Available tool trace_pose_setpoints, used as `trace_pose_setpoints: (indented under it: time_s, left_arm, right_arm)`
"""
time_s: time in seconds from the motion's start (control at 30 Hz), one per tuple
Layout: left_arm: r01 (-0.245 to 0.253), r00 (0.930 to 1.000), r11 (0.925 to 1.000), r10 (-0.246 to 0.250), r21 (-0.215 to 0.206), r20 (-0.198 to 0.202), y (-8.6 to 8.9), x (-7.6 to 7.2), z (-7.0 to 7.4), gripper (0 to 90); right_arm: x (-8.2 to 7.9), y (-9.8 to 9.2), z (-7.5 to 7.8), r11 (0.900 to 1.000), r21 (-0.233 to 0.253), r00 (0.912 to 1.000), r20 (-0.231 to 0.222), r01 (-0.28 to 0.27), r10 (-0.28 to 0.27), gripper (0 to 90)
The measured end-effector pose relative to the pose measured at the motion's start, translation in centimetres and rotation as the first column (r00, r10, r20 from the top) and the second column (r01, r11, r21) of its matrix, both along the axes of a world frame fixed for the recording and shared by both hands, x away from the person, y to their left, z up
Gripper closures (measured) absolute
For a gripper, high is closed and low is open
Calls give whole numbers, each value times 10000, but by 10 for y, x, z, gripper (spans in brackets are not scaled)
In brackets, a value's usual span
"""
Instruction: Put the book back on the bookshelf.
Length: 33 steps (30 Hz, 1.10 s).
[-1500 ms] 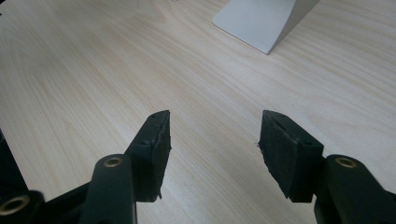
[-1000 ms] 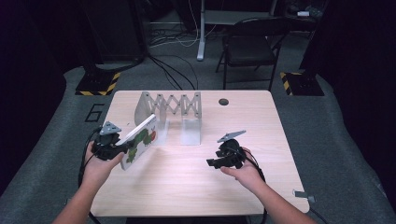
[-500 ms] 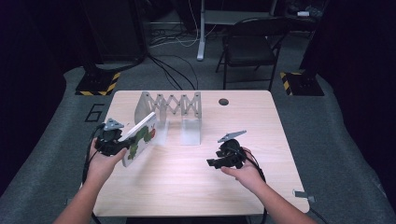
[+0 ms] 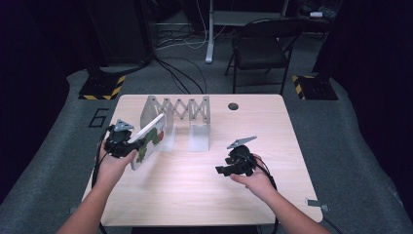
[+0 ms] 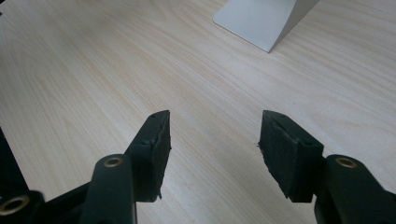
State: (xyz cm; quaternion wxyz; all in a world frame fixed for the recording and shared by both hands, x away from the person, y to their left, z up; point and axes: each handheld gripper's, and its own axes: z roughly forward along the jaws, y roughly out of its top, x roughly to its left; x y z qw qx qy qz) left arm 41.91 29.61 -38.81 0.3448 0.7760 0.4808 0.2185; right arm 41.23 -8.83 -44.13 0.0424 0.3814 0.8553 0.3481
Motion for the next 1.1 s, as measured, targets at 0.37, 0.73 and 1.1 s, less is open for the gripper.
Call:
trace_pose_setpoints:
  time_s: [0.37,0.73,1.1]
  left_arm:
    - [-204,9998,9998,204,-44,13,-6,10,-4,756]
    - [-459,9989,9989,459,-103,-56,-6,15,-11,755]
    - [-600,9981,9982,599,-47,-104,-8,23,-18,756]
  right_arm:
    - [-2,-1,1,10000,51,10000,-9,3,-3,432]
    - [-3,-1,1,10000,-8,9999,153,-1,1,432]
    - [-3,-2,-1,10000,69,10000,61,37,-37,432]
